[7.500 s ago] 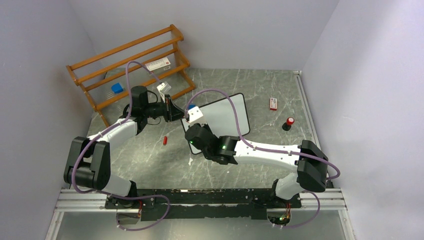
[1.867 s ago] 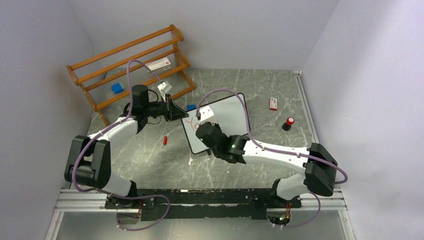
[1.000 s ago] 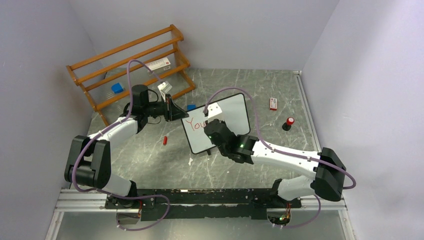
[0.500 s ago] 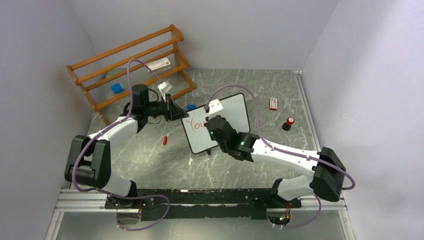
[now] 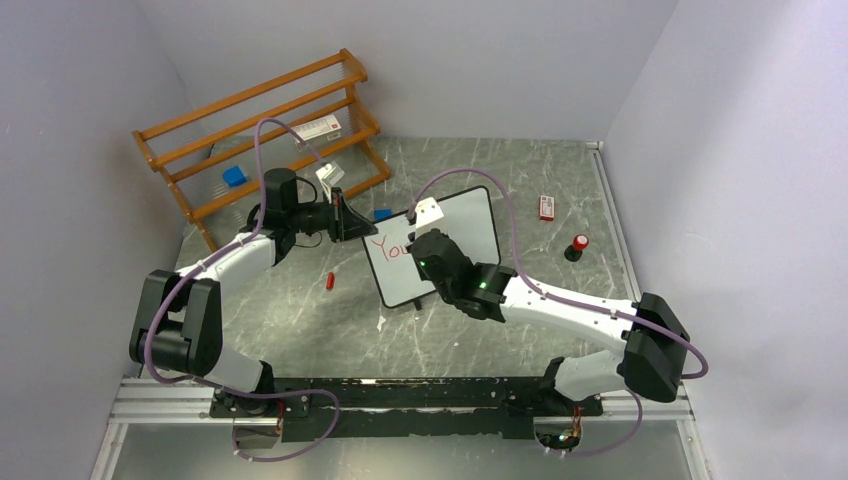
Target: Write a sentence on the whiteboard
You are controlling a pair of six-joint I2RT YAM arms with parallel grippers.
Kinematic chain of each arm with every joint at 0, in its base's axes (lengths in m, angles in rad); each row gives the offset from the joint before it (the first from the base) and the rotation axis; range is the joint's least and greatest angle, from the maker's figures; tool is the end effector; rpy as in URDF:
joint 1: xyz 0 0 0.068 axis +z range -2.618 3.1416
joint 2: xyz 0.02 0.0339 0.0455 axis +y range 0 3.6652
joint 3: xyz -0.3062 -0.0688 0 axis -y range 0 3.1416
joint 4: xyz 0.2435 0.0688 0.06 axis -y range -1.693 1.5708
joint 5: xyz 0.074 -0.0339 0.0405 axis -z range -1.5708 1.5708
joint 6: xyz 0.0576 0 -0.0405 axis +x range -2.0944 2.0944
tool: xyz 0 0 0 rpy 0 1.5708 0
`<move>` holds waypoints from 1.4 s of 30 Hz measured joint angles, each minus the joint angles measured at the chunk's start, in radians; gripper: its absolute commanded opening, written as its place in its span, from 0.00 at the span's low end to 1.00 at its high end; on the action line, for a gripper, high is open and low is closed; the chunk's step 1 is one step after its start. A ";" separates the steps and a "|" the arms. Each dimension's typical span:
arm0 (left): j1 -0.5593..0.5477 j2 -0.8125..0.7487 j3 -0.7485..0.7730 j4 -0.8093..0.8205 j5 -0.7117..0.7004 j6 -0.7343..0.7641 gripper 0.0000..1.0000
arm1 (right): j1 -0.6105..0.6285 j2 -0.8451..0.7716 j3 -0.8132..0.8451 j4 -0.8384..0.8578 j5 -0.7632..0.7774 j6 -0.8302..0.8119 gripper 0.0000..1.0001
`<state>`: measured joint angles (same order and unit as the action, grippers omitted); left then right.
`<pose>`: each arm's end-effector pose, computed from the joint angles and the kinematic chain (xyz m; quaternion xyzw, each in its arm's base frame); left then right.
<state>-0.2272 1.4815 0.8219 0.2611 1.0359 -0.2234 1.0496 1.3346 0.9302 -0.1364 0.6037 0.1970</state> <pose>0.2978 -0.1197 0.2766 0.2752 0.7233 -0.5094 0.3763 0.1777 0.2438 0.3080 -0.2103 0.8171 0.0644 0.5329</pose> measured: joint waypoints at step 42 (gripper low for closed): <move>0.000 0.003 0.002 -0.001 0.002 0.000 0.05 | 0.002 -0.033 -0.026 -0.019 -0.017 0.015 0.00</move>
<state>-0.2272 1.4849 0.8238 0.2604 1.0374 -0.2234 1.0512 1.3014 0.9043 -0.1551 0.5865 0.2119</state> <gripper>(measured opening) 0.081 0.149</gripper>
